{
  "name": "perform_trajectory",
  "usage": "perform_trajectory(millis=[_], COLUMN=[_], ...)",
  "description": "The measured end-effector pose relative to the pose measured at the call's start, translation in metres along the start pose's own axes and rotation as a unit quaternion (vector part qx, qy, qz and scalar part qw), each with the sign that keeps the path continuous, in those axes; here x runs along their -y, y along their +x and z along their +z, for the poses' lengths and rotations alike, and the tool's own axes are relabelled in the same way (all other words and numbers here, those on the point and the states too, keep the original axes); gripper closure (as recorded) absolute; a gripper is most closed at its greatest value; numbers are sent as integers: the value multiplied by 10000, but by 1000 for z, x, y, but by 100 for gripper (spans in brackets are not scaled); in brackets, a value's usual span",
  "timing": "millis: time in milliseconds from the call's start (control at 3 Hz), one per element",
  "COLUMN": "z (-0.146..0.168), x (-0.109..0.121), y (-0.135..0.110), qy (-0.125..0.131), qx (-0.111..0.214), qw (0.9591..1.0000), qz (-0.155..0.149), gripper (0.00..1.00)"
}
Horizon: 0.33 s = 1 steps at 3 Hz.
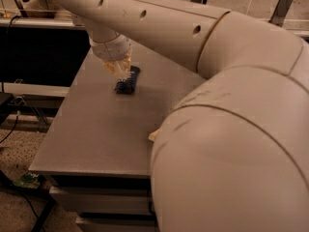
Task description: Move rxbar blueberry near brown chip bag
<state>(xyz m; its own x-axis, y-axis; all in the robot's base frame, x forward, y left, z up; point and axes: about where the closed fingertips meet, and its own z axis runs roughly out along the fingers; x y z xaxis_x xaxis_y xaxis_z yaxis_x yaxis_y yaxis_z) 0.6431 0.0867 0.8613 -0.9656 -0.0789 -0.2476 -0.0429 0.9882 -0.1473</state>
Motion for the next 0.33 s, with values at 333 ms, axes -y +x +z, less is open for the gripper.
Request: perform_trajectory(millis=[333], z=[1], x=[1], y=[2], qy=[2], qx=[28], qw=[9999], qz=[107], gripper=[77])
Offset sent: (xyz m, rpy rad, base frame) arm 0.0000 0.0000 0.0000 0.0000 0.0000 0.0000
